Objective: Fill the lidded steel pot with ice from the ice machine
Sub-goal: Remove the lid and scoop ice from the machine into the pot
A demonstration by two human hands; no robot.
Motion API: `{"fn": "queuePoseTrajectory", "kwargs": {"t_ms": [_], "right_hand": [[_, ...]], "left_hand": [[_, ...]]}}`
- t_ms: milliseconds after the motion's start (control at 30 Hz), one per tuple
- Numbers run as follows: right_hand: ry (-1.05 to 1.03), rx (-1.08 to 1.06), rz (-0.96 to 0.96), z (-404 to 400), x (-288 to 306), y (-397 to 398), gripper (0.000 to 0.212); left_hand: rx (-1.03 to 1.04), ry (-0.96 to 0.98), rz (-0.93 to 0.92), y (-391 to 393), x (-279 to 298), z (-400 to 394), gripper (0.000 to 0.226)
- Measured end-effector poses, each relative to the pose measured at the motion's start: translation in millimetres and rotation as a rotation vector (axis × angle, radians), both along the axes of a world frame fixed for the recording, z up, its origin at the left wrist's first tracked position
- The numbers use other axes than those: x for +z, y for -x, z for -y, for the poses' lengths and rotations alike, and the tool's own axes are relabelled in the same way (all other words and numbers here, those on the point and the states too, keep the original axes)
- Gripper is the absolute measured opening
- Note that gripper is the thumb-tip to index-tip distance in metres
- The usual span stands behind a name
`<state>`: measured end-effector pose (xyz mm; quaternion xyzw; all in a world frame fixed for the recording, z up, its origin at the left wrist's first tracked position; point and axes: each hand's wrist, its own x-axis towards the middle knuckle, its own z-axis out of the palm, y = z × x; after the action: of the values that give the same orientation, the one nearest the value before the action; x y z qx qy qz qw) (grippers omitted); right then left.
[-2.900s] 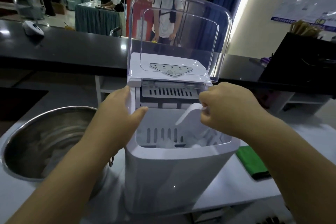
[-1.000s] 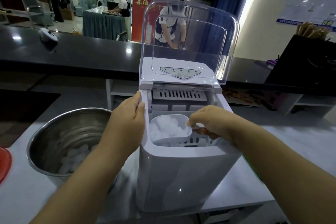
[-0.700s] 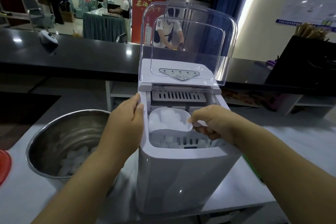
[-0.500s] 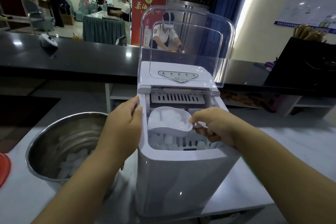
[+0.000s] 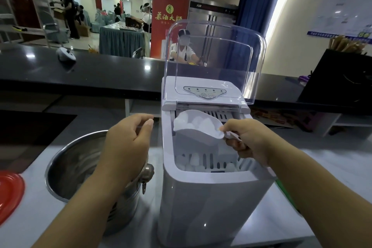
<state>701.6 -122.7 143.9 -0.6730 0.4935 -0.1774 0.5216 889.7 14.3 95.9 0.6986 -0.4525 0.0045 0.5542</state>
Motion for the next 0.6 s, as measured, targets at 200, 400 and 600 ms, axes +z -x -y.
{"fn": "queuePoseTrajectory", "kwargs": {"t_ms": [200, 400, 600], "right_hand": [[-0.021, 0.029, 0.079, -5.7, 8.3, -18.5, 0.035], [0.025, 0.093, 0.074, -23.8, 17.9, -59.5, 0.027], [0.39, 0.222, -0.132, -45.7, 17.0, -101.3, 0.022]], "left_hand": [[0.087, 0.008, -0.011, -30.6, -3.9, -19.8, 0.012], [0.194, -0.087, 0.091, -64.1, -11.0, -47.9, 0.011], [0.324, -0.245, 0.18, -100.9, -31.9, -66.9, 0.025]]}}
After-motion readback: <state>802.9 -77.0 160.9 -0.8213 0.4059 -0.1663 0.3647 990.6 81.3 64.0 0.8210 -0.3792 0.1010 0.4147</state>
